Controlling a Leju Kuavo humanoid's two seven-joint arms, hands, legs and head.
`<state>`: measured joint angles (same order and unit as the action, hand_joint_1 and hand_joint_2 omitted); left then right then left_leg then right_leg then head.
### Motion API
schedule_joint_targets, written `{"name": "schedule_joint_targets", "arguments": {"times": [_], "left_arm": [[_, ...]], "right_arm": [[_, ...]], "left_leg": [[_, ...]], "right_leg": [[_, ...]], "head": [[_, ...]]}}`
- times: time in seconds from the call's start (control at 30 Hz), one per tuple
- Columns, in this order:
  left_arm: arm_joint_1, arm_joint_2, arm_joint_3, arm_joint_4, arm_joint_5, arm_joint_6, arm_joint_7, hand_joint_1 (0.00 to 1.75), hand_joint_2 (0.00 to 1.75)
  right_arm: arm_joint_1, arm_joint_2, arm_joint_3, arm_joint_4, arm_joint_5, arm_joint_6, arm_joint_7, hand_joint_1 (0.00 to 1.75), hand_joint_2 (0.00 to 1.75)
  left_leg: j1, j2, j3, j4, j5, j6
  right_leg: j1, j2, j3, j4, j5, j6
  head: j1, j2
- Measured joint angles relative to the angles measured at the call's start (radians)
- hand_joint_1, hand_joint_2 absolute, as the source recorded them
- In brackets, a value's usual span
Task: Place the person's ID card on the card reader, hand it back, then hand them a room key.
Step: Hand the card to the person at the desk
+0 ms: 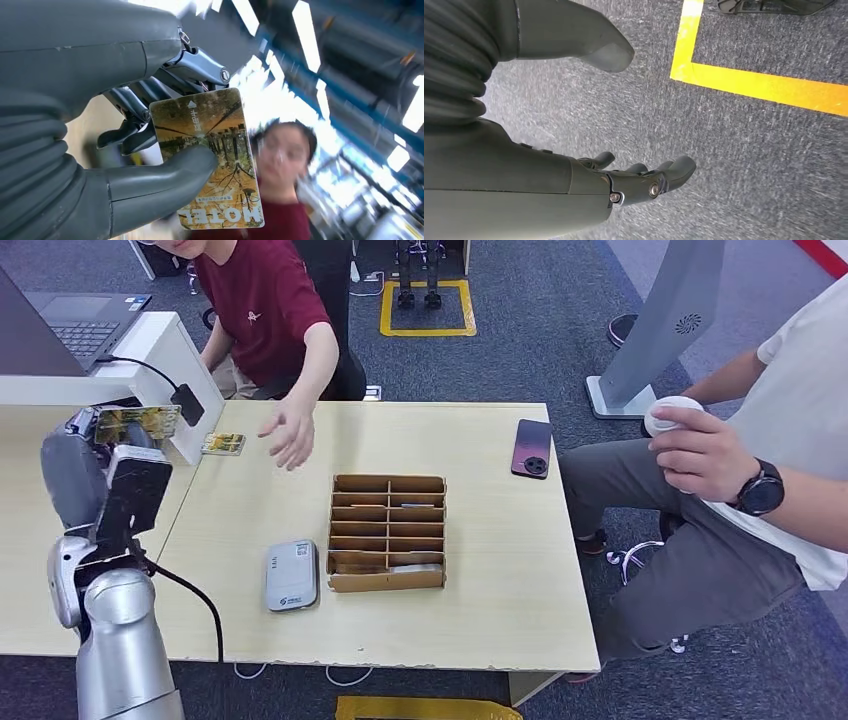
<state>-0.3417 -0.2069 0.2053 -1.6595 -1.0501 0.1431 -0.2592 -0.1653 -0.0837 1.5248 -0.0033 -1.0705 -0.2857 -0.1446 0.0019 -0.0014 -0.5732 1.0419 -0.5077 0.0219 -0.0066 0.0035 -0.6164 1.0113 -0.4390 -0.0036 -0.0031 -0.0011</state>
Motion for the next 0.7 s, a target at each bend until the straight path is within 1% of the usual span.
{"name": "schedule_joint_targets", "arguments": {"times": [0.07,0.13,0.3,0.47,0.57,0.7], "left_arm": [[-0.001,0.029,-0.022,0.004,-0.158,0.109,-0.012,1.75,1.75],[-0.002,0.052,-0.039,0.011,-0.233,0.167,-0.015,1.75,1.75],[-0.004,0.086,-0.06,0.029,-0.289,0.205,-0.014,1.75,1.75],[-0.018,0.122,-0.084,0.066,-0.398,0.259,0.005,1.75,1.75],[-0.025,0.138,-0.093,0.087,-0.411,0.271,0.008,1.75,1.75],[-0.029,0.148,-0.101,0.107,-0.405,0.272,0.01,1.75,1.75]], "right_arm": [[-0.007,0.0,0.0,-0.005,0.019,0.0,0.003,0.0,1.75],[-0.013,0.0,0.0,-0.009,0.028,0.0,0.006,0.0,1.75],[-0.021,0.0,0.0,-0.016,0.033,0.0,0.007,0.0,1.75],[-0.022,0.0,0.0,-0.019,0.032,0.0,0.004,0.0,1.75],[-0.022,0.0,0.0,-0.02,0.03,0.001,0.002,0.0,1.75],[-0.021,0.0,0.0,-0.021,0.03,0.001,0.002,0.0,1.75]], "left_leg": [[0.0,0.0,0.0,0.0,0.0,0.0],[0.0,0.0,0.0,0.0,0.0,0.0],[0.0,0.0,0.0,0.0,0.0,0.0],[0.0,0.0,0.0,0.0,0.0,0.0],[0.0,0.0,0.0,0.0,0.0,0.0],[0.0,0.0,0.0,0.0,0.0,0.0]], "right_leg": [[0.0,0.0,0.0,0.0,0.0,0.0],[0.0,0.0,0.0,0.0,0.0,0.0],[0.0,0.0,0.0,0.0,0.0,0.0],[0.0,0.0,0.0,0.0,0.0,0.0],[0.0,0.0,0.0,0.0,0.0,0.0],[0.0,0.0,0.0,0.0,0.0,0.0]], "head": [[0.0,0.0],[0.0,0.0],[0.0,0.0],[0.0,0.0],[0.0,0.0],[0.0,0.0]]}}
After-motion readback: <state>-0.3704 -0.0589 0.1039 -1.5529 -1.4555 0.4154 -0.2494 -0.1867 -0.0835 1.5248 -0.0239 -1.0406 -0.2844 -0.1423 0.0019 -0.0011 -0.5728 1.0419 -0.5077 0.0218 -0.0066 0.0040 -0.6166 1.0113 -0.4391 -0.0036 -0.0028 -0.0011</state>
